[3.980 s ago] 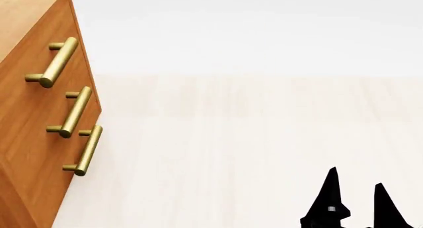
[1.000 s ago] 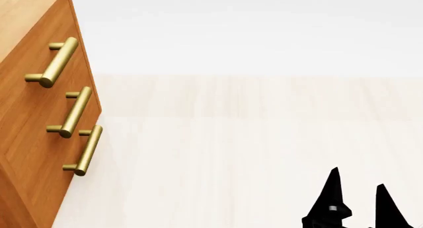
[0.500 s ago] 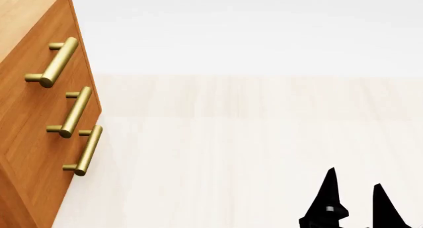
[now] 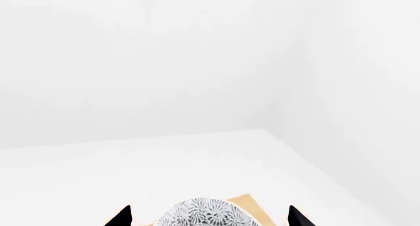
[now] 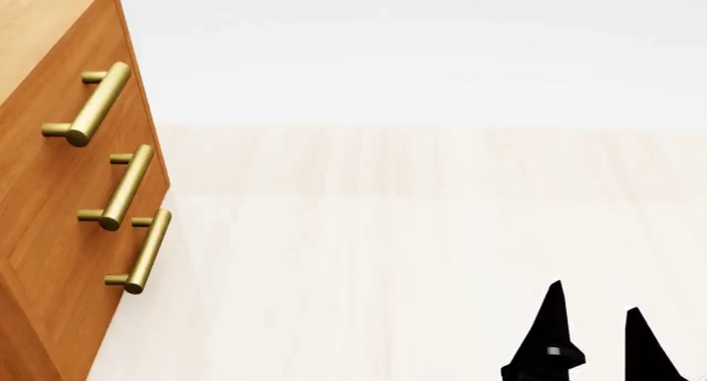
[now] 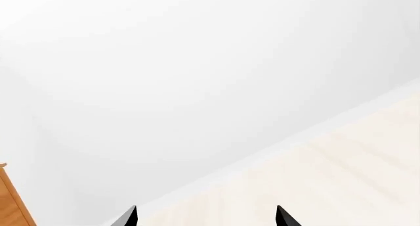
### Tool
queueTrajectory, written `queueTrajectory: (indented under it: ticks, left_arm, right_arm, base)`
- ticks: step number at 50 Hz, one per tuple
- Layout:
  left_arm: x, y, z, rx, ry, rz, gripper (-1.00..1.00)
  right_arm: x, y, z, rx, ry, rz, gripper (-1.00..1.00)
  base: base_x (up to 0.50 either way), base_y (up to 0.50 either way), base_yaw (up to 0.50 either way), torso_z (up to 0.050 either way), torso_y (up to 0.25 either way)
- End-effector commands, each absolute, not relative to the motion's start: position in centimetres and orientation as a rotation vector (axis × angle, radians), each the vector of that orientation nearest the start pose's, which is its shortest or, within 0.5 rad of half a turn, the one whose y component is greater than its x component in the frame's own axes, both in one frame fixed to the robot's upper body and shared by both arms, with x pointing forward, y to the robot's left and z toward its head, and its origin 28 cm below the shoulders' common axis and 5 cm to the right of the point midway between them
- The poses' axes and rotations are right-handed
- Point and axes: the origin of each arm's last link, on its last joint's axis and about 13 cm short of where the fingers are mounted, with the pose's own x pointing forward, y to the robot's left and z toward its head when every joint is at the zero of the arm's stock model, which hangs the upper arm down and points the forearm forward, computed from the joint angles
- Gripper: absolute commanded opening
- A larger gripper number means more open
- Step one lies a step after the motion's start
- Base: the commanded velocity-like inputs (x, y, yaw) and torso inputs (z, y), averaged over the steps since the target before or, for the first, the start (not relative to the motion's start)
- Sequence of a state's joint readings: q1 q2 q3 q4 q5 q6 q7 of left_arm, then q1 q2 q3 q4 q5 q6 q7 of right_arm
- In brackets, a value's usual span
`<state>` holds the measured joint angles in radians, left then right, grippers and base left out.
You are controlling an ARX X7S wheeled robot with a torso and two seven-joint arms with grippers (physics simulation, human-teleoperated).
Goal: Put the bowl on top of the cabinet.
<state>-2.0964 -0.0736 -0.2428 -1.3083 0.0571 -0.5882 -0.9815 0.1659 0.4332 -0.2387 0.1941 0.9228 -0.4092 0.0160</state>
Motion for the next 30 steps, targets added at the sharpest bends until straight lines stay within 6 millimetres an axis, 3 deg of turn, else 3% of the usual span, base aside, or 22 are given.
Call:
queueTrajectory:
  ticks: [1,15,30]
  left_arm:
    - [37.5,21.0,48.9,-0.156,-0.183,0.933,1.0]
    - [37.3,19.2,49.2,-0.025,-0.273,0.922,1.0]
    - [37.7,16.3,48.1,0.102,-0.357,0.826,1.0]
  right_arm:
    - [24.3,-17.5,4.4,0.471,-0.265,-0.008,1.0]
    - [24.2,-17.4,4.4,0.469,-0.269,-0.001,1.0]
    - [24.4,-17.3,4.3,0.466,-0.257,0.001,1.0]
  base:
    - [0.0,0.0,0.0,0.0,0.0]
    - [0.0,0.0,0.0,0.0,0.0]
    - [0.0,0.0,0.0,0.0,0.0]
